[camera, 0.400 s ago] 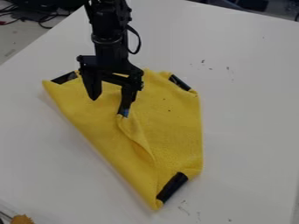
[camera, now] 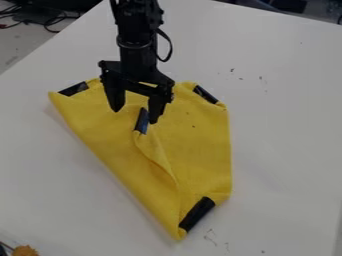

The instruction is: Fold the cloth from top right to bottom left

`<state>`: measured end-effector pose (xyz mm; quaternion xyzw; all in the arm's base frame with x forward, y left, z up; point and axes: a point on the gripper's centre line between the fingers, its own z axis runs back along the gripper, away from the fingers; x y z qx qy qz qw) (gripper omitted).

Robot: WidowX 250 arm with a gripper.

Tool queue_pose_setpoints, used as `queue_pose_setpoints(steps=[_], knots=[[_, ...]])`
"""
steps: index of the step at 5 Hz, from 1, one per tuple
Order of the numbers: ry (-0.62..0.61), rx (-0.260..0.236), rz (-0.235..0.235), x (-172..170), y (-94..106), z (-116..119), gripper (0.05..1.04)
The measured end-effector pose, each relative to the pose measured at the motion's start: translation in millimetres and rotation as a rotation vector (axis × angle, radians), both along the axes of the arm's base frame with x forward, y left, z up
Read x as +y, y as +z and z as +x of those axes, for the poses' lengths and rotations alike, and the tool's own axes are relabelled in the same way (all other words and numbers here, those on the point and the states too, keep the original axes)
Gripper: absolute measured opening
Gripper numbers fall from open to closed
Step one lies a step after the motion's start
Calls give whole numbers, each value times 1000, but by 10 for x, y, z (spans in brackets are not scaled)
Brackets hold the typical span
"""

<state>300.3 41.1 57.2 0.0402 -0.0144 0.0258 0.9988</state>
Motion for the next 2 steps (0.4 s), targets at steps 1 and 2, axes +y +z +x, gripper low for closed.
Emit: queue_pose_setpoints(steps=[1,2], knots=[[-55,-49,6,-145,207,211,1005],[-105,-57,-32,-389,235,441,1006]])
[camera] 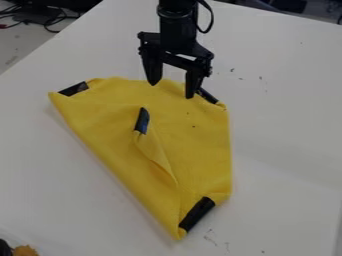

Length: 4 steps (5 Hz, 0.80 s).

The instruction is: Fold the cloth from top right to bottom left

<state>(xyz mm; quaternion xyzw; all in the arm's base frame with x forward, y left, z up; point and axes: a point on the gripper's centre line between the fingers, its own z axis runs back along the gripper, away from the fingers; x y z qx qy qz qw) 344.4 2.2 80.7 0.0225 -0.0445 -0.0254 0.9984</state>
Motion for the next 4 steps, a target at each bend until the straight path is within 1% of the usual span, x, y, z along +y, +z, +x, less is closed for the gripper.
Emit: queue_pose_setpoints(steps=[1,2,3,4], knots=[[-94,-7,-52,-319,-189,282,1006],[-195,-3,-48,-509,-322,657,1005],[-236,16,-50,-532,-412,837,1005],[-192,9,-50,-431,-460,846,1005]])
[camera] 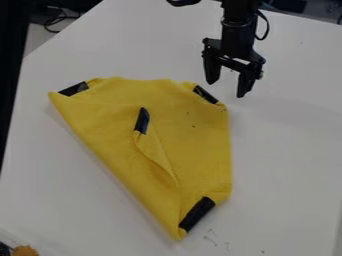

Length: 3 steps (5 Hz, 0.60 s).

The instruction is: Fold the cloth from top right to bottom left

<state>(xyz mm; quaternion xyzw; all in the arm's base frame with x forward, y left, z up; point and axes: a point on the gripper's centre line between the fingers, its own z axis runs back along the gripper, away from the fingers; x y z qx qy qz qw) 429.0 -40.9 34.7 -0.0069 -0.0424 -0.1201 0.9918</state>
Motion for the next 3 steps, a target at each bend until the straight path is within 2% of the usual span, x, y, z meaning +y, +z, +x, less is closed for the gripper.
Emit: queue_pose_setpoints(steps=[2,3], knots=[[27,-4,9,165,-35,3,1005],[55,-6,-22,299,-129,31,1006]])
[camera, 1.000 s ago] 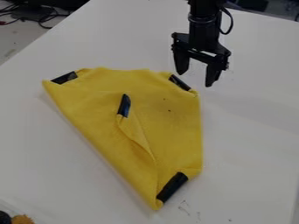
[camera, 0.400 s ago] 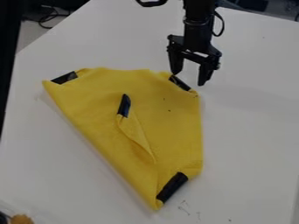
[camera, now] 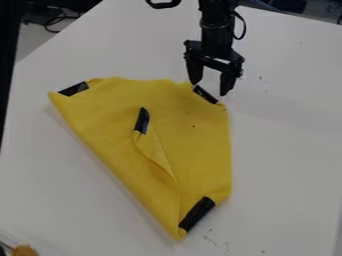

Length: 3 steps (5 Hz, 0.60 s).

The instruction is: Fold the cloth from top right to bottom left

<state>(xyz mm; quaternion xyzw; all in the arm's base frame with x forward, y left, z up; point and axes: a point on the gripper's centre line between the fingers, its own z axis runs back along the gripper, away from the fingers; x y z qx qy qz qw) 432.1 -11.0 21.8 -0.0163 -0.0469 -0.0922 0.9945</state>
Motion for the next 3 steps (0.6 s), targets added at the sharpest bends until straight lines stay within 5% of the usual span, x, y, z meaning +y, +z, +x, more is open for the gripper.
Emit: queue_pose_setpoints(steps=[2,3], knots=[[21,-5,-66,79,-113,31,953],[32,-7,-87,130,-162,-2,685]])
